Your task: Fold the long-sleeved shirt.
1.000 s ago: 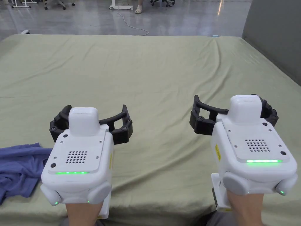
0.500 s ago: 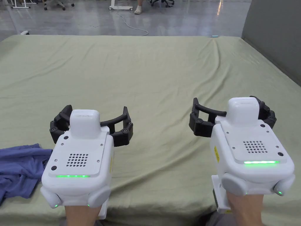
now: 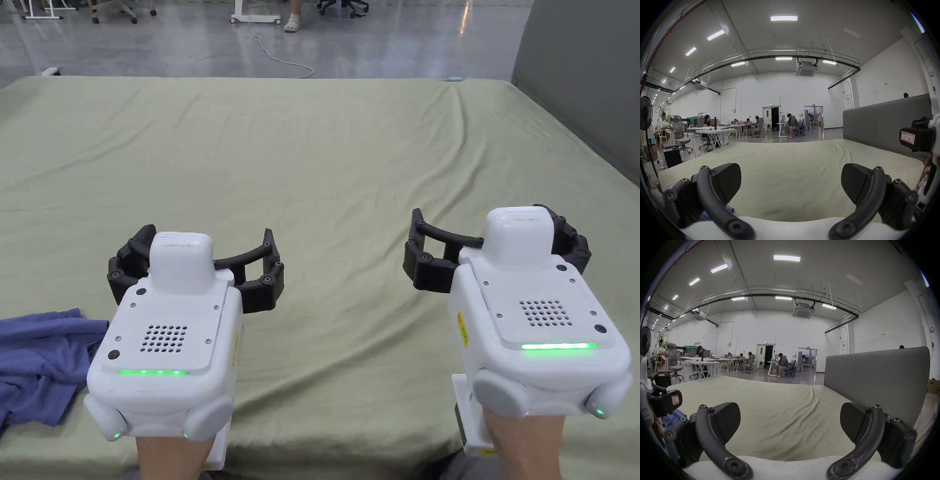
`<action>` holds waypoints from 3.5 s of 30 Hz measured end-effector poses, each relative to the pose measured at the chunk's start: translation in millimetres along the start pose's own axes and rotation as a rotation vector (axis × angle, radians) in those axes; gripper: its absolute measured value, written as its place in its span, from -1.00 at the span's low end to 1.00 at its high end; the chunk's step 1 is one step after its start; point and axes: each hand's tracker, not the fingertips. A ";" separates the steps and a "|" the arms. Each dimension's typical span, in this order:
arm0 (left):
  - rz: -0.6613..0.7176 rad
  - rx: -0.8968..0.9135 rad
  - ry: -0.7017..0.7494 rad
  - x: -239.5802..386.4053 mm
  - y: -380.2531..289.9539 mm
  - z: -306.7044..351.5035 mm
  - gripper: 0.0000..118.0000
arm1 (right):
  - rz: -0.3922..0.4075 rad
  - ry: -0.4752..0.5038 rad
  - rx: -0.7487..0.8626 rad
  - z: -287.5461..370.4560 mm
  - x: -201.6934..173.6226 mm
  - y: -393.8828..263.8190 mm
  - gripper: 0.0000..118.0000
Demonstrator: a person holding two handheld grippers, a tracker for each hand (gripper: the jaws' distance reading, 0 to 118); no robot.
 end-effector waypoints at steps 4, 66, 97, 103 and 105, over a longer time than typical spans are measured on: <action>-0.021 0.002 0.010 2.6 -0.2 0.4 1.00 | -0.009 -0.006 -0.001 1.4 0.3 1.0 1.00; -0.005 -0.028 0.004 2.6 5.1 4.4 1.00 | -0.187 0.129 -0.124 -1.2 10.4 7.3 1.00; -0.006 -0.035 0.019 2.6 7.8 3.9 1.00 | -0.084 -0.088 -0.171 -5.0 5.2 -3.5 1.00; 0.002 -0.039 0.018 2.2 7.9 2.8 1.00 | -0.001 -0.080 -0.164 -5.0 -0.1 -6.0 1.00; -0.002 -0.041 0.015 2.8 8.0 2.4 1.00 | -0.008 -0.070 -0.155 -3.5 -0.3 -5.2 1.00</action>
